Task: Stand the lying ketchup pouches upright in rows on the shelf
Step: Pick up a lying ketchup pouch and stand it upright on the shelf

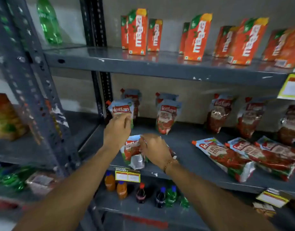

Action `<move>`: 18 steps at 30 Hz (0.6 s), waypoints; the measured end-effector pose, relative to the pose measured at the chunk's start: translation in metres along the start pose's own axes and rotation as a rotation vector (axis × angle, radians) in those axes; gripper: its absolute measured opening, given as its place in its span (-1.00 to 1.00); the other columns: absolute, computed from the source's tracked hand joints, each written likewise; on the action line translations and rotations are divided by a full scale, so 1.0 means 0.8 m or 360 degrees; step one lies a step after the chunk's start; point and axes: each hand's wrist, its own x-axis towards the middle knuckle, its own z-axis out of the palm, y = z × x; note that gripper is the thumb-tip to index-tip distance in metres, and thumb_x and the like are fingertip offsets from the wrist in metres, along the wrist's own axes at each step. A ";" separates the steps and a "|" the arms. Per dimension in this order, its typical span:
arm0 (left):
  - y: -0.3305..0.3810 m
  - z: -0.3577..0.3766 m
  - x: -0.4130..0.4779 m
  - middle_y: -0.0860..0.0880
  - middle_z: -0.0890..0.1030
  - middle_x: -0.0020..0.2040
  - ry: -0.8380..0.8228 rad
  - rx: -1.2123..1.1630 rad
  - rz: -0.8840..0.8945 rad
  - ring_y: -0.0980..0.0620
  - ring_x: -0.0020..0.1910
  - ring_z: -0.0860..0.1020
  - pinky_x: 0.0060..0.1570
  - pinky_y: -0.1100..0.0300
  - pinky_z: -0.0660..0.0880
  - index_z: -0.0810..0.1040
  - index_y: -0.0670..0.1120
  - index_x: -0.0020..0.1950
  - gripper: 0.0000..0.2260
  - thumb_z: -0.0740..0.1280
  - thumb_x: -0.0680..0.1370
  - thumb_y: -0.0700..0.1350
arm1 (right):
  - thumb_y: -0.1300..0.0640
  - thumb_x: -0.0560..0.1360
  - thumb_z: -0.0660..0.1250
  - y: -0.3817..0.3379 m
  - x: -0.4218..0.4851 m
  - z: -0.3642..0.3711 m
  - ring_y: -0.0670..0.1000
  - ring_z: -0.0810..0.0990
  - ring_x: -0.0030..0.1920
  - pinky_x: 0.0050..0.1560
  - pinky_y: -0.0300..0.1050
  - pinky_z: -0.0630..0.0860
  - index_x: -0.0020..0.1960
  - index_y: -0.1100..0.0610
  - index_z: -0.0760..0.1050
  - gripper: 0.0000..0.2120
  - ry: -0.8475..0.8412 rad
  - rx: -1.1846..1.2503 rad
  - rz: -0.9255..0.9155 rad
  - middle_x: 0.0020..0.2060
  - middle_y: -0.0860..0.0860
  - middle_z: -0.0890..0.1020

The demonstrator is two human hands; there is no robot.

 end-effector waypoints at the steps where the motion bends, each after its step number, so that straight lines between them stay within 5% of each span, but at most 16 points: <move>1: -0.011 0.006 0.005 -0.22 0.67 0.04 -0.0108 -0.0094 -0.0285 -0.23 0.03 0.61 0.01 -0.05 0.56 0.62 -0.17 0.05 -0.74 0.16 0.55 -0.16 | 0.17 0.53 0.11 0.000 0.010 0.012 0.24 0.59 0.08 0.06 0.04 0.51 0.09 0.23 0.53 -0.72 -0.0207 -0.0079 0.0155 0.08 0.22 0.63; 6: -0.082 0.038 0.024 -0.23 0.61 0.07 -0.0751 -0.0291 -0.1383 -0.15 0.01 0.56 -0.02 0.05 0.53 0.59 -0.25 0.10 -0.76 0.32 0.49 -0.19 | 0.14 0.53 0.15 -0.001 0.062 0.045 0.22 0.48 0.26 0.21 0.00 0.45 0.28 0.25 0.39 -0.64 -0.0696 -0.0088 0.0722 0.28 0.23 0.49; 8: -0.098 0.043 0.019 -0.19 0.58 -0.06 -0.0938 -0.0581 -0.1663 -0.06 -0.08 0.54 -0.12 0.14 0.52 0.55 -0.23 -0.12 -0.95 0.29 0.49 -0.32 | 0.11 0.51 0.20 0.001 0.077 0.061 0.20 0.47 0.27 0.23 -0.02 0.44 0.29 0.23 0.40 -0.61 -0.0800 -0.0125 0.0766 0.30 0.21 0.47; 9: -0.105 0.045 0.016 -0.17 0.61 -0.20 -0.1016 -0.0723 -0.1773 -0.02 -0.18 0.57 -0.20 0.17 0.54 0.49 -0.21 -0.22 -0.87 0.25 0.51 -0.36 | 0.10 0.50 0.21 0.002 0.084 0.069 0.20 0.48 0.27 0.23 -0.03 0.44 0.27 0.24 0.41 -0.61 -0.0813 -0.0133 0.0779 0.29 0.21 0.48; 12: -0.118 0.053 0.017 -0.12 0.58 -0.50 -0.1070 -0.1097 -0.1907 -0.02 -0.33 0.52 -0.37 0.12 0.54 0.45 -0.22 -0.25 -0.79 0.19 0.57 -0.37 | 0.09 0.50 0.24 0.000 0.099 0.087 0.19 0.48 0.26 0.21 -0.04 0.45 0.25 0.25 0.43 -0.62 -0.0794 -0.0122 0.0842 0.27 0.22 0.50; 16: -0.140 0.069 0.027 -0.14 0.52 -0.26 -0.1036 -0.1055 -0.1868 -0.01 -0.27 0.49 -0.09 0.08 0.53 0.45 -0.21 -0.21 -0.79 0.16 0.58 -0.40 | 0.11 0.50 0.25 -0.008 0.107 0.104 0.20 0.45 0.29 0.22 0.02 0.45 0.28 0.24 0.39 -0.61 -0.0652 0.0018 0.0983 0.30 0.21 0.46; 18: -0.150 0.067 0.030 -0.12 0.54 -0.24 -0.1041 -0.0934 -0.1811 0.01 -0.27 0.51 -0.27 0.17 0.60 0.50 -0.24 -0.13 -0.86 0.21 0.55 -0.41 | 0.13 0.48 0.26 -0.010 0.107 0.108 0.21 0.50 0.24 0.18 0.03 0.49 0.24 0.23 0.43 -0.64 -0.0582 0.0076 0.0993 0.26 0.21 0.51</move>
